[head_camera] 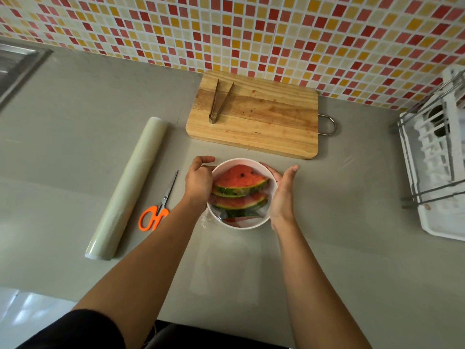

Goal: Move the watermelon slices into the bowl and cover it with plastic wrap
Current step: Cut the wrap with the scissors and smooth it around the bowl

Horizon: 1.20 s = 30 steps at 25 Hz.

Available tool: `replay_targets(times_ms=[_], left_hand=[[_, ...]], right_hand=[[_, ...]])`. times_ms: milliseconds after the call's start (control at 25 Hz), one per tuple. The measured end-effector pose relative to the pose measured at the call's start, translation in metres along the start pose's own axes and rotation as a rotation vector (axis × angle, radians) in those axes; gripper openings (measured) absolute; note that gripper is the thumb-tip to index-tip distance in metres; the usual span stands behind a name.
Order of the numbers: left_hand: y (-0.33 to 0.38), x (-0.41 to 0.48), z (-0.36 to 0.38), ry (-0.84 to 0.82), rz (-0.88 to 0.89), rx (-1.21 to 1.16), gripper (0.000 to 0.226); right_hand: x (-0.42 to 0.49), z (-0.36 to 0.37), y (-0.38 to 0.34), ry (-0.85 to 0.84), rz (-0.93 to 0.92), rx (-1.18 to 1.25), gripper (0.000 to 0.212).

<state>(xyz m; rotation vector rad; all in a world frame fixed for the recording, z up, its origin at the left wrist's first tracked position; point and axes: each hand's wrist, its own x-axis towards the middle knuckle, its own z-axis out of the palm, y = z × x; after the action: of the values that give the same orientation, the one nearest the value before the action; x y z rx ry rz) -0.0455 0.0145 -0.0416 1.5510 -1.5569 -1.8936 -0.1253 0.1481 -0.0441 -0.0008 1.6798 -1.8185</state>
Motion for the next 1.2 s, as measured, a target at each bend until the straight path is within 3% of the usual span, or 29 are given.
replay_targets(times_ms=[320, 440, 640, 1040, 1200], left_hand=[[-0.002, -0.002, -0.004, 0.062, 0.102, 0.078, 0.044], [-0.004, 0.000, -0.004, 0.100, 0.124, 0.089, 0.045], [-0.006, 0.001, -0.008, 0.129, 0.106, 0.076, 0.047], [-0.008, 0.002, -0.009, 0.115, 0.153, 0.097, 0.047], [-0.002, 0.007, -0.009, 0.094, 0.186, 0.130, 0.052]], right_hand=[[0.005, 0.002, -0.012, 0.039, 0.212, -0.306, 0.112], [0.002, 0.012, -0.018, 0.150, 0.229, -0.372, 0.097], [-0.001, 0.023, -0.026, 0.268, 0.327, -0.422, 0.093], [-0.003, 0.030, -0.035, 0.187, 0.388, -0.603, 0.138], [-0.015, 0.015, -0.027, 0.089, 0.392, -0.743, 0.145]])
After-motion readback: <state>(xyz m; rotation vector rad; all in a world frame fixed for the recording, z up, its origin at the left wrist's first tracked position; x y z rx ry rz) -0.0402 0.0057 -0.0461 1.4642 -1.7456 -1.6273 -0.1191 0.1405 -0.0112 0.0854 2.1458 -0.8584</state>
